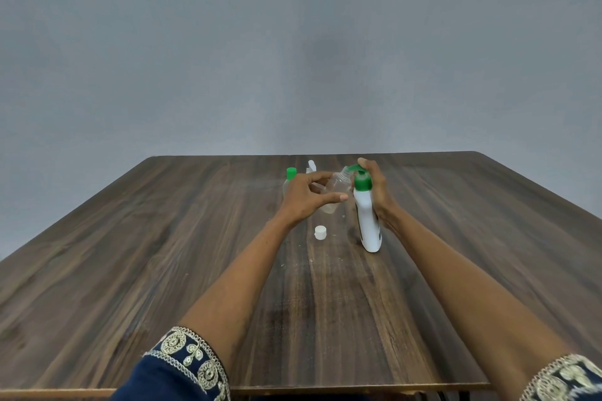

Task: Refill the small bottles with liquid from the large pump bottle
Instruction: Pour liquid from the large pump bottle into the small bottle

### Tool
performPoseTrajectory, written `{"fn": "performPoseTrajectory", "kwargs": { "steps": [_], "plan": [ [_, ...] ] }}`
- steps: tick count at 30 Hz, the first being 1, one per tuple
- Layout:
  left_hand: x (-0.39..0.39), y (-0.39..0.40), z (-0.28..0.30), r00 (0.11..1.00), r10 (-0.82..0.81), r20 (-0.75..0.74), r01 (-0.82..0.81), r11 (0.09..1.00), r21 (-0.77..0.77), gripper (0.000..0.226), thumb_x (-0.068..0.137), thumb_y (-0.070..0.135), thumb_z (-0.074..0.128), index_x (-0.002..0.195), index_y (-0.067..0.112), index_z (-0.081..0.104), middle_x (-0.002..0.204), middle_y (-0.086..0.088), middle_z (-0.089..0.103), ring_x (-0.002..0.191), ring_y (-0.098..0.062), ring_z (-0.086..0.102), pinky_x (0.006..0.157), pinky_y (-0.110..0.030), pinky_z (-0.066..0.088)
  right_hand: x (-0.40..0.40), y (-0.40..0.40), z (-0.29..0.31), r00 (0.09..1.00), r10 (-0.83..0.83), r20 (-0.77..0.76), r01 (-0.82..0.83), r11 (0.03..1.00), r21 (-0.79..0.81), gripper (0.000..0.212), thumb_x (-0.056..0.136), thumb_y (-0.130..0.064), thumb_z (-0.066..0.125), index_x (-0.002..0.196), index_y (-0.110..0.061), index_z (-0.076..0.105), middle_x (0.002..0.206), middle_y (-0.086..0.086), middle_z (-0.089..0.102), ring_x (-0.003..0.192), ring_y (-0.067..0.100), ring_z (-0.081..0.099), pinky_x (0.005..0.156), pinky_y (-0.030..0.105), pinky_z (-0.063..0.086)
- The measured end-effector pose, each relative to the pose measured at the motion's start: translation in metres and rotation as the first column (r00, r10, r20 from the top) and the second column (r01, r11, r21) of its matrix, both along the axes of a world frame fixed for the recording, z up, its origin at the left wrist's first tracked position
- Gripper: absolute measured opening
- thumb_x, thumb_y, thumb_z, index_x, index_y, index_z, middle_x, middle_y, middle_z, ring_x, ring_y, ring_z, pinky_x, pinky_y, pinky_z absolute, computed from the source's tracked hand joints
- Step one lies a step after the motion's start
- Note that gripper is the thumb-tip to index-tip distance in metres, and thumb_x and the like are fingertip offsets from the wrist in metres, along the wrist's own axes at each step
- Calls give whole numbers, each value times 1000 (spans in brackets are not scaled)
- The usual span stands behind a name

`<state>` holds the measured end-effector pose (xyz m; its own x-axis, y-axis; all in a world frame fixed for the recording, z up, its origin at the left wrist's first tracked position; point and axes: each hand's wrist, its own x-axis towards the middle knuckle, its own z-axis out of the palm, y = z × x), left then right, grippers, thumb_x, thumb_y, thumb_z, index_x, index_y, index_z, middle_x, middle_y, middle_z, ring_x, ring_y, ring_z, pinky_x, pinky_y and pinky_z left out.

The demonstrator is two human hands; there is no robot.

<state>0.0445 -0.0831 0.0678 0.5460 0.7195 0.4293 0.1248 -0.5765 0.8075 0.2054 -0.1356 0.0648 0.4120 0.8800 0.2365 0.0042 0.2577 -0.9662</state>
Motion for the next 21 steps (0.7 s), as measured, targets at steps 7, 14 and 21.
{"fn": "performPoseTrajectory", "kwargs": {
  "steps": [7,14,21],
  "plan": [
    [4,-3,-2,1000,-16,-8,16,1000,-9,56,66,34,82,117,17,65,108,-2,67,92,-12,60,77,-21,49,0,-5,3,996,0,-93,3,999,33,29,77,-43,50,66,-16,54,58,-3,56,53,11,48,59,30,37],
    [6,-6,1,1000,-17,14,17,1000,-11,56,66,33,82,117,15,65,108,-4,67,89,-10,60,77,-25,53,4,-4,2,997,16,-81,-11,999,52,35,77,-49,55,77,-14,57,69,1,60,61,13,53,61,27,42],
    [8,-12,-1,1000,-17,19,17,1000,-21,55,65,31,83,116,15,66,105,-3,68,87,-7,59,78,-22,51,2,-5,2,981,-20,-193,33,997,63,28,93,-28,47,70,-14,53,60,-2,56,57,12,49,61,29,38]
  ]
}}
